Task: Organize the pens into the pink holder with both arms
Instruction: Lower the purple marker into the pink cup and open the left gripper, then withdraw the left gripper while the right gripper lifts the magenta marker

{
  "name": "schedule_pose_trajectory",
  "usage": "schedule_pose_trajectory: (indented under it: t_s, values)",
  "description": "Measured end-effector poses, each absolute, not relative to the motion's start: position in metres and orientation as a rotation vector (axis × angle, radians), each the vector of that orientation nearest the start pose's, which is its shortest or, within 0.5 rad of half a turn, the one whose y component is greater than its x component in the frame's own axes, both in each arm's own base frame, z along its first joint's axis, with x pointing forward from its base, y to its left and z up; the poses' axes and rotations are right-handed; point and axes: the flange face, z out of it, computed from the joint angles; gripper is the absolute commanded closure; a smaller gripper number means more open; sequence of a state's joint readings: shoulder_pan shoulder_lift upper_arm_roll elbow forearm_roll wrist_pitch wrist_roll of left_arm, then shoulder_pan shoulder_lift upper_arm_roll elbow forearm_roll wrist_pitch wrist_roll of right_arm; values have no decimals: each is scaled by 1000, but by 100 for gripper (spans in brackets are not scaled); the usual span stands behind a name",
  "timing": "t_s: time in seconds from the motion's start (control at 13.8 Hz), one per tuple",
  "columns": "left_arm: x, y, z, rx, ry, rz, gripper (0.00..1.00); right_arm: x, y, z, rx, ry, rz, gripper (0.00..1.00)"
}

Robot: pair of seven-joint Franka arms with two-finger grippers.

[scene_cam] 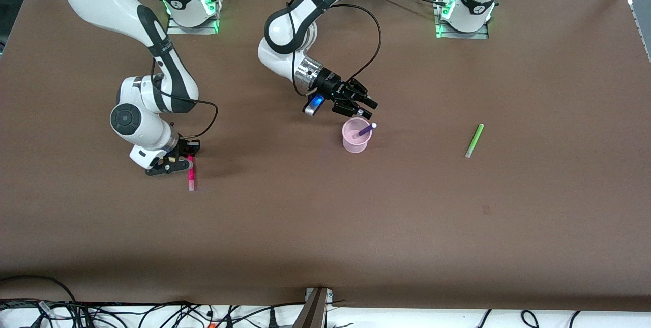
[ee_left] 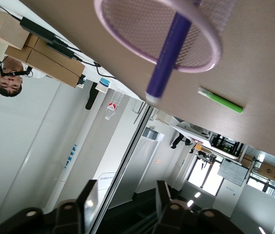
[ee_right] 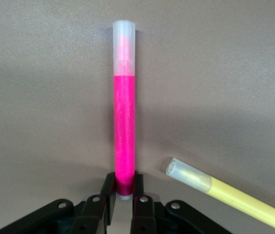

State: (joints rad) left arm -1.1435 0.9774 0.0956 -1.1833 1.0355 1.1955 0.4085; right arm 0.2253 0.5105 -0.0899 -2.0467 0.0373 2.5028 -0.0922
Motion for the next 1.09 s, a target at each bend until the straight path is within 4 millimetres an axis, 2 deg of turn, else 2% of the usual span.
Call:
schedule_pose_trajectory:
  t_s: [0.14, 0.29, 0.43, 0.65, 0.8, 1.09]
  values:
    - [435, -530, 246, -1275, 1222, 483, 0, 584, 80, 183, -3147, -328, 80, 93]
    - [464, -509, 279, -1385, 1209, 490, 0, 585, 81, 184, -3146, -329, 86, 99]
    - [492, -486, 310, -1494, 1211, 487, 0, 585, 82, 186, -3136, -309, 105, 100]
    - [523, -452, 332, -1654, 1215, 507, 0, 588, 87, 192, -3112, -271, 167, 100]
    - [552, -414, 352, -1802, 1204, 523, 0, 593, 92, 203, -3071, -221, 250, 100]
    - [612, -311, 387, -2119, 1119, 553, 0, 603, 108, 227, -3027, -160, 344, 100]
